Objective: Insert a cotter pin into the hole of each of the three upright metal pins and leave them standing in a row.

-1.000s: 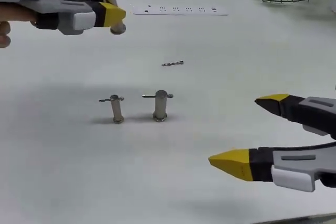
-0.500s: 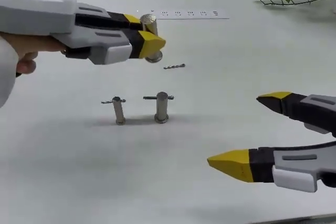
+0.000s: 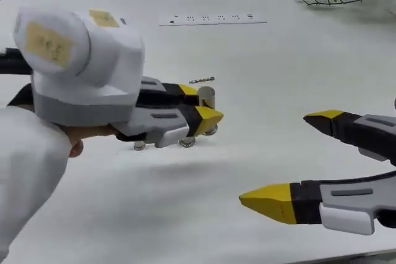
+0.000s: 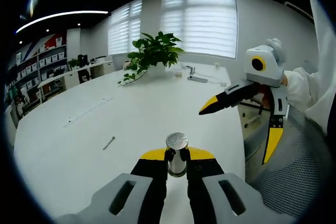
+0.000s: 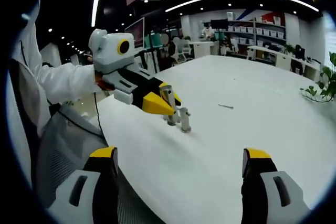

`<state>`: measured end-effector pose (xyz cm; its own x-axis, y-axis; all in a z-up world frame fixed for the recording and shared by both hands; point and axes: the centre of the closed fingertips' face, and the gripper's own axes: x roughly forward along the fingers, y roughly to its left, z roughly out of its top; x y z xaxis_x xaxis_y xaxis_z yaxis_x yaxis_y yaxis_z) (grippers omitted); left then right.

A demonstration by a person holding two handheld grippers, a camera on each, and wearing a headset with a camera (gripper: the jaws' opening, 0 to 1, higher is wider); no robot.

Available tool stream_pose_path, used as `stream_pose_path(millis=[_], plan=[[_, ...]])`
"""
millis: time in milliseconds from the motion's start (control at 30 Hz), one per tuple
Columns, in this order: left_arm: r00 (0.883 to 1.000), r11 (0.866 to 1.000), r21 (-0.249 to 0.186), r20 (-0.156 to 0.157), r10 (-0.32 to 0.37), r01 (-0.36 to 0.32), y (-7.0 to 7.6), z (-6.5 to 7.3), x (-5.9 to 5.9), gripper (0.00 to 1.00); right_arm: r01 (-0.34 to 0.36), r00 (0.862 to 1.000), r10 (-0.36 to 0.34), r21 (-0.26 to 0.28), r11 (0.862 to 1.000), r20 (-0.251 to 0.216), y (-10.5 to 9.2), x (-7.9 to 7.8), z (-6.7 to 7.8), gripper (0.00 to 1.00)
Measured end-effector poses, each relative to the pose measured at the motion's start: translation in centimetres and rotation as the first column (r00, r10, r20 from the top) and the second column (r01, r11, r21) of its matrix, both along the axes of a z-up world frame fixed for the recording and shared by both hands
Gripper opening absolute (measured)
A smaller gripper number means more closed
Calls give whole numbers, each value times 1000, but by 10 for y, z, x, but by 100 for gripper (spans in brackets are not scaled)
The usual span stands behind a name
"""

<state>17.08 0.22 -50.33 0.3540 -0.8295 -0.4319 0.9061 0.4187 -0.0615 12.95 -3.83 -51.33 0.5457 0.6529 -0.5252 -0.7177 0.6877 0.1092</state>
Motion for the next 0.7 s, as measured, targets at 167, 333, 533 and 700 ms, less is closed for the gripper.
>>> stream_pose_path(millis=[167, 333, 533, 700], plan=[[1000, 999, 33, 5, -27, 27, -4, -18, -6, 9, 7, 1000, -7, -5, 1000, -4, -3, -1, -2, 97], [997, 992, 95, 14, -79, 77, -7, -36, -11, 9, 11, 1000, -11, -11, 1000, -10, -6, -4, -5, 97], [994, 988, 110, 3, -105, 104, -12, -46, -15, 10, 14, 1000, -15, -22, 1000, -28, -8, -8, -10, 97], [992, 982, 136, -12, -129, 130, -14, -57, -19, 10, 41, 999, -42, -22, 999, -30, -10, -6, -13, 97]])
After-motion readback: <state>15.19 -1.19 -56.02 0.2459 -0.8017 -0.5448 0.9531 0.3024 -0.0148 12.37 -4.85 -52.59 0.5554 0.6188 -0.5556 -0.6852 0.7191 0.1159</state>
